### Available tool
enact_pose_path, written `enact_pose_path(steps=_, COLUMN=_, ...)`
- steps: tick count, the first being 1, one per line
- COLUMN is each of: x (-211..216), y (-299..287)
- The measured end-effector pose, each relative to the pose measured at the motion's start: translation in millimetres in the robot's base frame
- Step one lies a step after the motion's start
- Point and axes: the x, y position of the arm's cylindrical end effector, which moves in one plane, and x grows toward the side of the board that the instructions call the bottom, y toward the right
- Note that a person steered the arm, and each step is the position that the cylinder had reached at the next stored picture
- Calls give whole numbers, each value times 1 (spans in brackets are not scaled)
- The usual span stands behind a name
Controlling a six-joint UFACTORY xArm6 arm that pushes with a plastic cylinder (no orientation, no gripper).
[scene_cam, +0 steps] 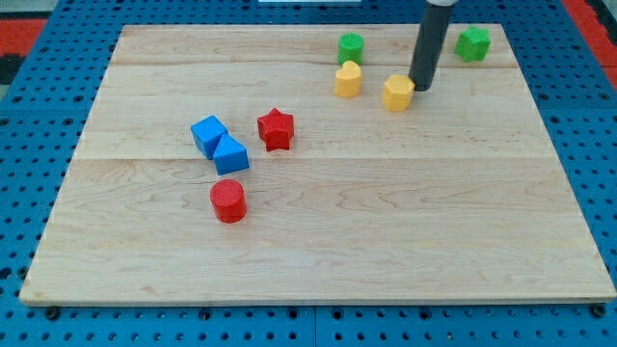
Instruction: Place the yellow blocks below the green circle
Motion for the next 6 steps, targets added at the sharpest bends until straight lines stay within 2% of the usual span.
enact_pose_path(steps=1, x=6, y=-31)
enact_pose_path(steps=3, x=6, y=-46)
enact_pose_path(steps=4, x=5, y=-25)
enact_pose_path(steps=5, x=-12, y=120)
enact_pose_path(steps=6, x=-72, y=196)
